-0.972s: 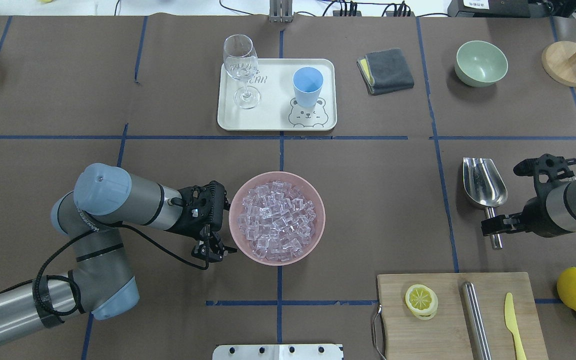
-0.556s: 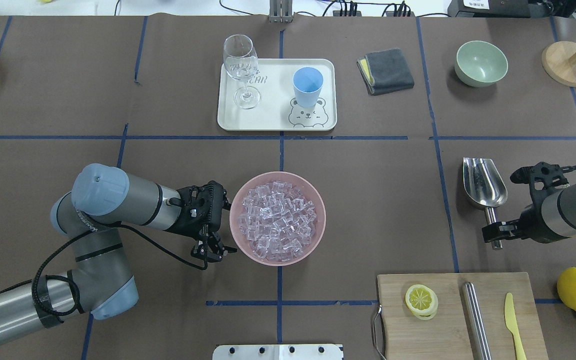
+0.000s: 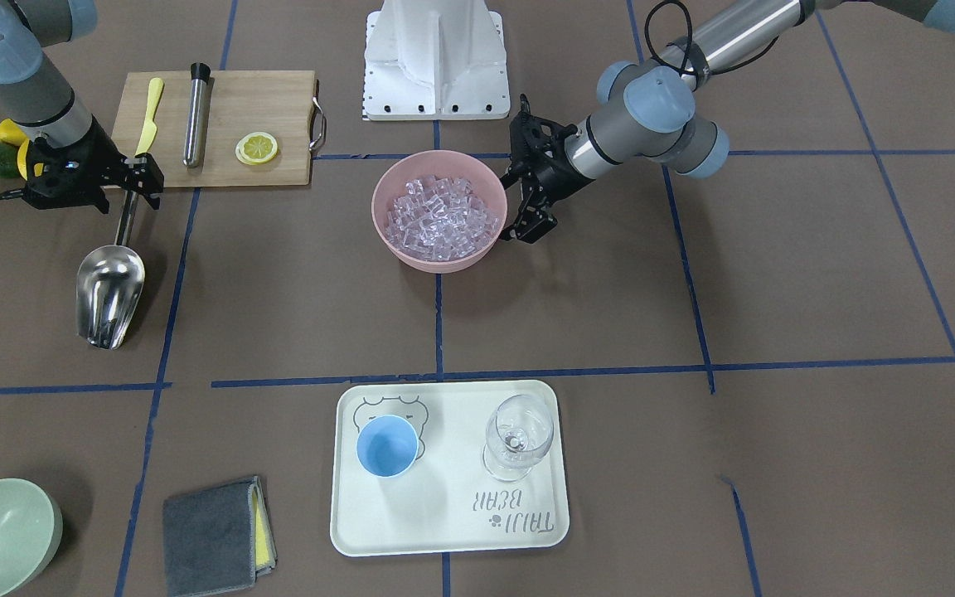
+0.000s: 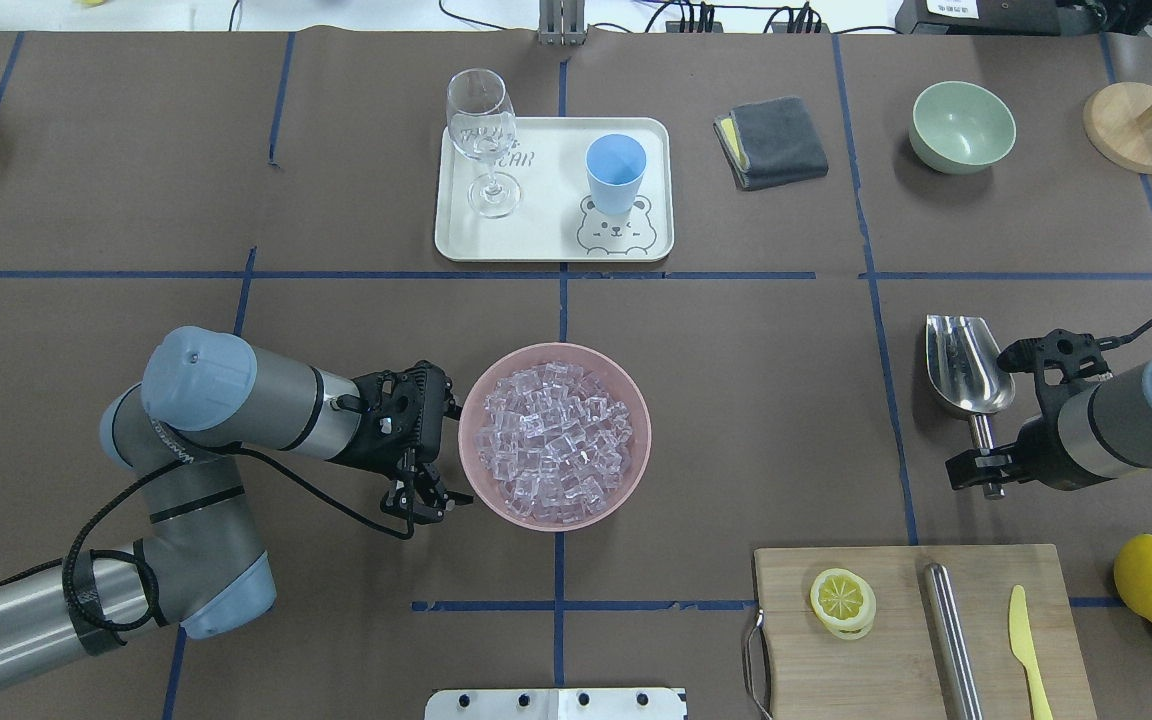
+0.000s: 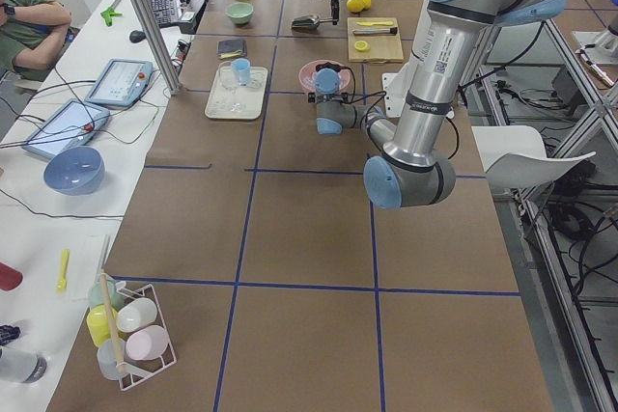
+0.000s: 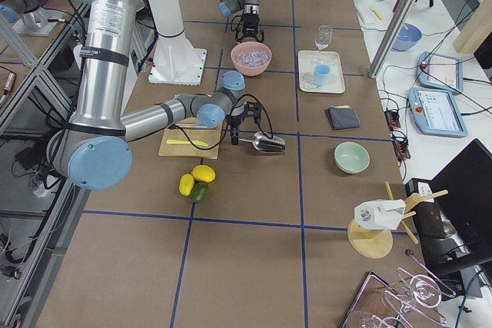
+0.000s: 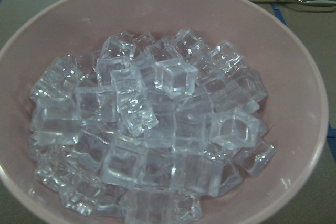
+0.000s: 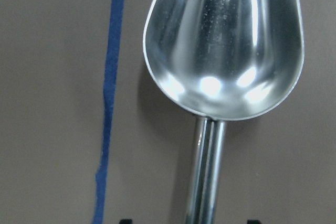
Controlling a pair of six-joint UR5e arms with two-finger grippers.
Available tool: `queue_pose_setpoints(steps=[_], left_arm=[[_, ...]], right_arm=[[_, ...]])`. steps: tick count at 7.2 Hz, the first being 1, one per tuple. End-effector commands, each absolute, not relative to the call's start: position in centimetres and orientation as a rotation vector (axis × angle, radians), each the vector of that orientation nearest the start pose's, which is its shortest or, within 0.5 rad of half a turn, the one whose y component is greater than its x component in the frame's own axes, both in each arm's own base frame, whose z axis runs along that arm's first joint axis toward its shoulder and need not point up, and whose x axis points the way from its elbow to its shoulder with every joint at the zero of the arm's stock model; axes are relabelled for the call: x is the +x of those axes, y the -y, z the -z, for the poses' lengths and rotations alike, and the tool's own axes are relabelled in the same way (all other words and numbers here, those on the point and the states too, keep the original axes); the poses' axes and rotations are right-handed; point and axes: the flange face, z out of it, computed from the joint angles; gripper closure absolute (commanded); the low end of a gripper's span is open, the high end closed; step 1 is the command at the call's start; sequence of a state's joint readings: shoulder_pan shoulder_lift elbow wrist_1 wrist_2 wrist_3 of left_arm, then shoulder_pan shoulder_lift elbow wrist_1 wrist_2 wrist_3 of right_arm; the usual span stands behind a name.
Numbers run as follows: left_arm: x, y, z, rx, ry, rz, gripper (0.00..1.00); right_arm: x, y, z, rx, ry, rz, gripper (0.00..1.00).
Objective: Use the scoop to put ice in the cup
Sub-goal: 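Grasp the metal scoop handle with the right gripper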
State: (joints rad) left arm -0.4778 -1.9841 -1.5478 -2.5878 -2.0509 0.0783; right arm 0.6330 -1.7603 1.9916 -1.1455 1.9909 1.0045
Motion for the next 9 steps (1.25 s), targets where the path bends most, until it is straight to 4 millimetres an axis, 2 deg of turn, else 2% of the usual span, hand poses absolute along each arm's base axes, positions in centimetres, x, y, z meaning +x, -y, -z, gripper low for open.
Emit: queue_pose_setpoints(steps=[1,2,3,4,9], left_arm=[[52.49,37.07,-31.89,1.1,-1.105,-1.282,0.0],[52.53,36.98,-31.99,1.097,-1.106,-1.283,0.0],[52.47,37.06,-31.99,1.099,-1.104,-1.283,0.0],[52.47,37.06,-31.99,1.099,-1.104,-1.283,0.0],[52.53,36.98,-31.99,1.097,-1.106,-1.283,0.0]], right_arm=[[-30.0,33.13,-50.59,0.024,0.754,0.079,0.27],[-30.0,33.13,-50.59,0.024,0.754,0.079,0.36],[-30.0,33.13,-50.59,0.024,0.754,0.079,0.54],[-30.05,33.16,-50.62,0.022,0.754,0.08,0.66],[-30.1,33.19,-50.69,0.02,0.75,0.082,0.67]])
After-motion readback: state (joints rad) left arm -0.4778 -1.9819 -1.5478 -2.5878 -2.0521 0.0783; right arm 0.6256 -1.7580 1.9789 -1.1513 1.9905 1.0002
